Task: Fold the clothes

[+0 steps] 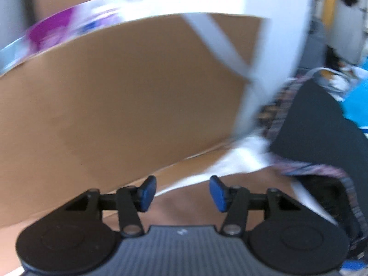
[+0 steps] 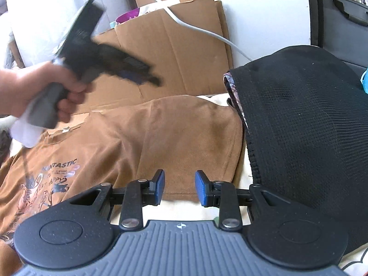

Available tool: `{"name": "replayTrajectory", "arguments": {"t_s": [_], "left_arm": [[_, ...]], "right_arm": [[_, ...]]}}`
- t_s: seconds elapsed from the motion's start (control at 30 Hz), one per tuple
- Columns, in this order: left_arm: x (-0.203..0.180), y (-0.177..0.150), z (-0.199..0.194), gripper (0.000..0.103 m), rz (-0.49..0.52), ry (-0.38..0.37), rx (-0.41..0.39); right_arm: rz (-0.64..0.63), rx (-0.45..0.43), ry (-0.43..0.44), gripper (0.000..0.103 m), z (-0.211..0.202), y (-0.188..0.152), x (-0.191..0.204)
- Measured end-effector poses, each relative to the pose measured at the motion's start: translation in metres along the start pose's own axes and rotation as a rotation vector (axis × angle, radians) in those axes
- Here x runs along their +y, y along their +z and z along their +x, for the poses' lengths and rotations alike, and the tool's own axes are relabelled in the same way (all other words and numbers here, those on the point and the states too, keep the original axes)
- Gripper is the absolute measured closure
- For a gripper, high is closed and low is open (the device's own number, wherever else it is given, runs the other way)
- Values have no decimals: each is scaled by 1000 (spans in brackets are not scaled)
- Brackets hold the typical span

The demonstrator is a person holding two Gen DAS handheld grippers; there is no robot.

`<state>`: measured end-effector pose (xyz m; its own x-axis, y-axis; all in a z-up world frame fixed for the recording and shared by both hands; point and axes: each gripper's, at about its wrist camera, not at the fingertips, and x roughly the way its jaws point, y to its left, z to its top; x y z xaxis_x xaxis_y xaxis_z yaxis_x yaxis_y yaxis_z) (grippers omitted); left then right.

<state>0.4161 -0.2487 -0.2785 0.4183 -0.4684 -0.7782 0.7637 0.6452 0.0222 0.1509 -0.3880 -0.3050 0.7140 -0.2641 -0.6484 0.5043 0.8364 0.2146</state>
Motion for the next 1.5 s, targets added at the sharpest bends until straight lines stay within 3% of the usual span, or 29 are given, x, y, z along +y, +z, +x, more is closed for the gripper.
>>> {"name": "replayTrajectory", "arguments": {"t_s": [0.07, 0.17, 0.27, 0.37, 0.57, 0.73, 0.8, 0.87, 0.9, 1.03, 1.1, 1.13, 1.3, 1.4, 1.5], "left_arm": [[27, -6, 7, 72, -50, 56, 32], [47, -22, 12, 72, -91, 67, 64], [43, -32, 23, 73, -95, 58, 89], [29, -35, 40, 84, -100, 56, 105], [17, -34, 62, 88, -133, 90, 69], [15, -19, 67, 89, -113, 122, 90], [20, -13, 57, 89, -202, 136, 60], [28, -16, 36, 77, -352, 111, -17], [28, -18, 29, 73, -378, 107, -16], [12, -23, 6, 67, -278, 143, 48], [9, -27, -7, 53, -242, 159, 70], [10, -30, -13, 51, -243, 170, 84], [18, -43, -47, 50, -299, 236, 163], [26, -46, -70, 46, -384, 249, 167], [33, -47, -85, 46, -399, 282, 174]], "right_arm": [[8, 0, -4, 69, 0, 0, 0], [6, 7, -10, 69, -1, -2, 1], [-5, 22, -13, 69, -1, -7, 1], [-18, 38, -16, 69, 0, -11, 0], [-21, 66, -32, 69, -1, -19, -7], [3, 82, -47, 69, -3, -22, -12], [21, 79, -49, 69, -6, -21, -12], [42, 72, -49, 69, -11, -19, -12], [54, 68, -49, 68, -13, -19, -11], [86, 58, -38, 63, -20, -18, -7], [92, 55, -34, 62, -24, -18, -5], [95, 54, -33, 62, -26, -17, -4], [118, 64, -52, 58, -38, -14, -2], [185, 61, -55, 53, -45, -9, -2], [191, 72, -41, 53, -51, -5, 4]]}}
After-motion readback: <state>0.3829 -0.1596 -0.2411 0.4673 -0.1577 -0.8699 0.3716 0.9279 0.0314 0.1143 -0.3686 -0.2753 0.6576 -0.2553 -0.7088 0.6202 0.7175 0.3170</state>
